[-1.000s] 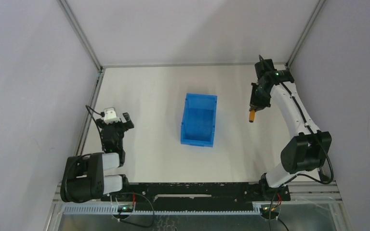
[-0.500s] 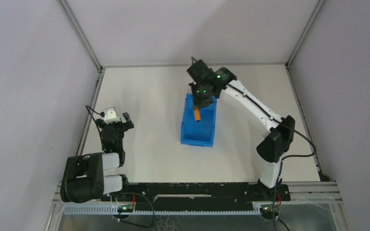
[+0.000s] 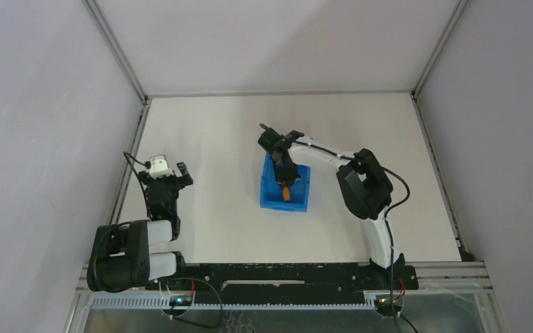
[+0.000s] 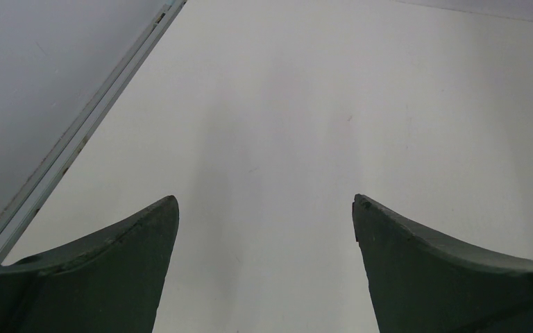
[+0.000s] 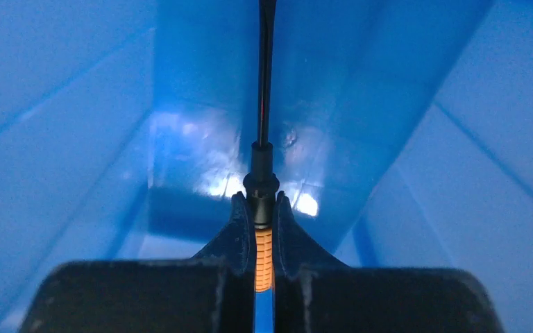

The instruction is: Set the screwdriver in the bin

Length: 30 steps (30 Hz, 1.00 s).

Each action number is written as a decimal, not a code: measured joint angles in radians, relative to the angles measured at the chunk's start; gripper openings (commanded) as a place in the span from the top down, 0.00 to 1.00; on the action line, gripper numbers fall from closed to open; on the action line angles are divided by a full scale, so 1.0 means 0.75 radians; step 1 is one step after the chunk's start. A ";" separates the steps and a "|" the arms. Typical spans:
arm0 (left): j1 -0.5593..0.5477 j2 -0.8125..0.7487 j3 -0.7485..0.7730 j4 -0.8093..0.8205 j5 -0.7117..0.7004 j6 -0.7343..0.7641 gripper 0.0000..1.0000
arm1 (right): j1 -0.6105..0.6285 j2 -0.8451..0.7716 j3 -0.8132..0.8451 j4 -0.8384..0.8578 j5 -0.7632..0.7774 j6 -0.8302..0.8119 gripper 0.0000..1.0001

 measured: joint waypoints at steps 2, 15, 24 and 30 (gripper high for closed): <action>0.000 0.000 0.000 0.000 0.000 0.000 0.00 | 0.000 0.058 -0.041 0.043 0.005 0.013 0.92; 0.000 0.000 0.000 -0.001 0.000 0.000 0.00 | 0.007 0.054 -0.079 0.113 0.063 0.070 0.59; 0.000 0.000 0.000 0.000 0.000 0.000 0.00 | 0.015 -0.250 0.062 0.024 0.172 0.047 0.01; 0.000 0.000 0.000 -0.001 0.000 0.000 0.00 | 0.017 -0.639 0.047 0.071 0.246 -0.067 0.00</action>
